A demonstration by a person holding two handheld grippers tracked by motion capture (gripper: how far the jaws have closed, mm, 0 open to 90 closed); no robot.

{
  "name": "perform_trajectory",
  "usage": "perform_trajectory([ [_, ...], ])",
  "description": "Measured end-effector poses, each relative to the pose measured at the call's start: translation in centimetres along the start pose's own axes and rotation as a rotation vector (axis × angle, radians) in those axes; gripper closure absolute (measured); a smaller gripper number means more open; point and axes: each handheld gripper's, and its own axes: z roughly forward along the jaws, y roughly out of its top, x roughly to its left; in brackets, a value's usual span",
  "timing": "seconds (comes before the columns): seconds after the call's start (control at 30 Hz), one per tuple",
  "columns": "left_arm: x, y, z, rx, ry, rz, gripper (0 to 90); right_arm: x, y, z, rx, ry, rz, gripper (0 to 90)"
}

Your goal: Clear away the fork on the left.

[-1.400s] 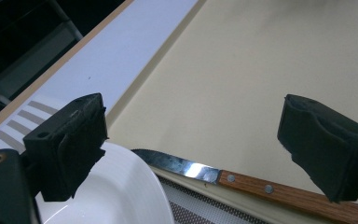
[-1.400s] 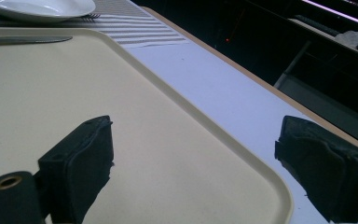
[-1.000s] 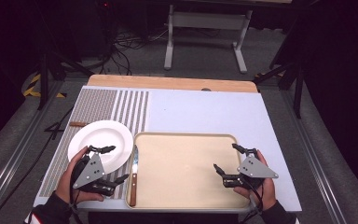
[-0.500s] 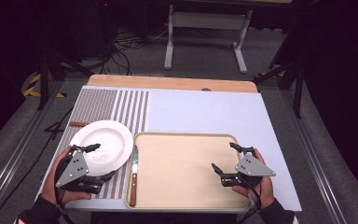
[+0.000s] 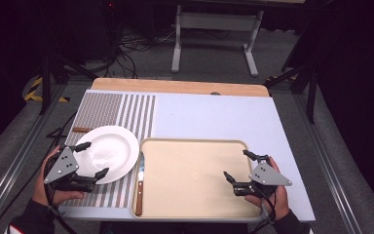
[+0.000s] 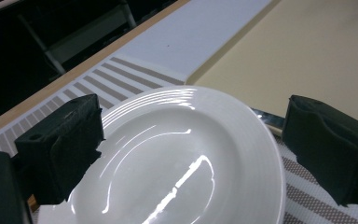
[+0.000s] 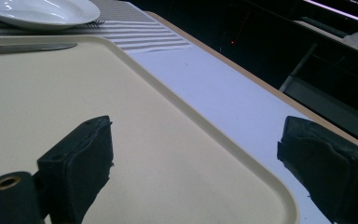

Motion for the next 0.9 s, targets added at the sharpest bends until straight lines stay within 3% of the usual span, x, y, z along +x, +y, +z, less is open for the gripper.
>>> perform_trajectory([
  [0.23, 2.5, 0.3, -0.1, -0.001, 0.019, -0.010, 7.1, -0.1, 0.0, -0.4, 0.010, 0.004, -0.007, 10.4],
  [0.3, 3.9, 0.2, 0.2, 0.035, 0.016, -0.014, 7.1, -0.3, 0.1, -0.4, 0.009, 0.005, 0.002, 10.3],
  [0.33, 5.3, 0.1, 0.5, 0.068, 0.021, -0.017, 7.1, -0.5, 0.2, -0.4, 0.009, 0.009, 0.013, 10.2],
  [0.37, 5.3, 0.1, 0.5, 0.068, 0.021, -0.017, 7.1, -0.5, 0.2, -0.3, 0.011, 0.012, 0.012, 10.2],
  [0.5, 7.9, -0.3, 0.8, 0.078, 0.017, -0.042, 8.8, -0.7, 0.2, 0.0, 0.011, 0.043, -0.001, 9.8],
  [0.6, 10.5, -0.9, 1.4, 0.096, 0.019, -0.082, 9.3, -0.8, 0.4, 0.4, 0.021, 0.036, 0.004, 9.9],
  [0.63, 10.5, -0.9, 1.4, 0.096, 0.019, -0.082, 9.3, -0.8, 0.4, 0.4, 0.021, 0.036, 0.004, 9.9],
  [0.7, 11.8, -1.6, 1.7, 0.100, 0.010, -0.117, 9.4, -0.8, 0.5, 0.7, 0.032, 0.030, 0.003, 9.8],
  [0.87, 14.6, -3.8, 3.1, 0.168, 0.007, -0.197, 10.3, -0.7, 0.5, 1.5, 0.060, 0.038, -0.004, 9.8],
  [0.9, 15.2, -4.3, 3.3, 0.182, 0.022, -0.194, 10.6, -0.7, 0.4, 1.6, 0.065, 0.039, -0.004, 9.8],
])
